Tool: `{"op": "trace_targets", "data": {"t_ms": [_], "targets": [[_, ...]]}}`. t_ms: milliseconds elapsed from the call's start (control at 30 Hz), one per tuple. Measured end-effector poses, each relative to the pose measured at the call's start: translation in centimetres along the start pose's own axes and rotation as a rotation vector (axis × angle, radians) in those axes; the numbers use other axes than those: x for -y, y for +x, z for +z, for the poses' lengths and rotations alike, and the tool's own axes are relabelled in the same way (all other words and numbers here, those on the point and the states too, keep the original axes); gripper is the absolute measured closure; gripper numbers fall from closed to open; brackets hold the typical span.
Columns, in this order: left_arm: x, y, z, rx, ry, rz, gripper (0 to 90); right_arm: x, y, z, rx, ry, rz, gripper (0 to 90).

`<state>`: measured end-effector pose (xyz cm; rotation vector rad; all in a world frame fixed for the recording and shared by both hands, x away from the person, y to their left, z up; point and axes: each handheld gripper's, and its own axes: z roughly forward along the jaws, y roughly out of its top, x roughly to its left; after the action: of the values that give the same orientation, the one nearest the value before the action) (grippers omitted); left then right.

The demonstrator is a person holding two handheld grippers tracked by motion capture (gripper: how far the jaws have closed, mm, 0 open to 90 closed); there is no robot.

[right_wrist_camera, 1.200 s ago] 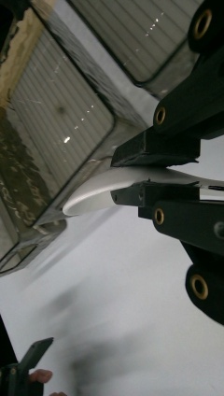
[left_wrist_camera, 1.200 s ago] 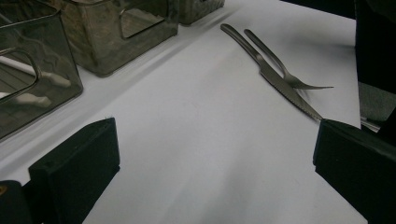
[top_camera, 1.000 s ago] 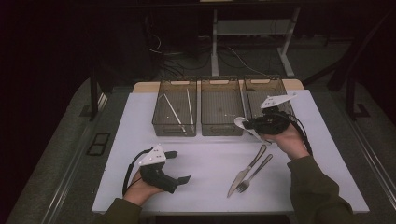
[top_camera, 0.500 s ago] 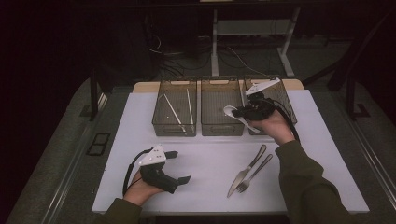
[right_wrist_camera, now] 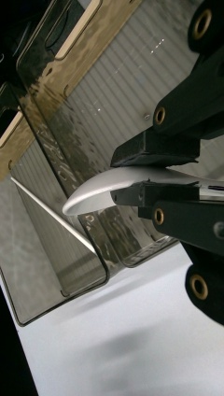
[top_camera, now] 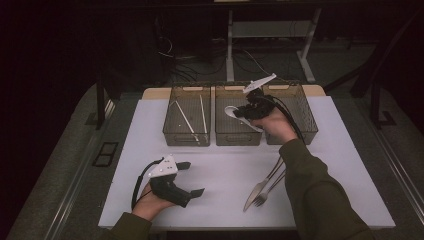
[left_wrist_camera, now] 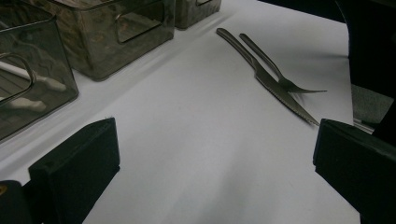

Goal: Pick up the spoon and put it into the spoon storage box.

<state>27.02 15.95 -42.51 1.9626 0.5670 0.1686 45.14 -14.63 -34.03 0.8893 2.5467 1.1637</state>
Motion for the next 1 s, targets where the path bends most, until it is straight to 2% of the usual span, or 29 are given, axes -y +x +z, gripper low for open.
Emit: {"op": "trace_targets", "data": {"t_ms": [200, 367, 500, 733, 867, 1000], "targets": [[0.0, 0.0, 0.0, 0.003, -0.005, -0.005, 0.0, -0.4, -0.2, 1.6, 0.007, 0.019, -0.011, 80.4], [0.0, 0.0, 0.0, 0.004, -0.005, -0.003, 0.0, -0.1, -0.5, 2.5, 0.001, 0.022, -0.003, 80.3], [0.0, 0.0, -0.1, 0.004, -0.003, 0.004, 0.0, 0.2, -0.6, 3.0, -0.005, 0.021, -0.001, 80.3], [0.0, 0.0, 0.0, 0.006, -0.004, -0.007, 0.0, 0.6, -0.4, 3.6, -0.025, 0.039, 0.002, 79.4], [0.0, 0.0, -0.1, 0.006, -0.003, -0.003, 0.0, 1.0, -0.5, 3.8, -0.032, 0.052, 0.023, 70.7], [0.0, 0.0, 0.0, 0.005, -0.004, -0.007, 0.0, 1.2, -0.6, 3.2, -0.043, 0.014, 0.048, 63.6]]}}
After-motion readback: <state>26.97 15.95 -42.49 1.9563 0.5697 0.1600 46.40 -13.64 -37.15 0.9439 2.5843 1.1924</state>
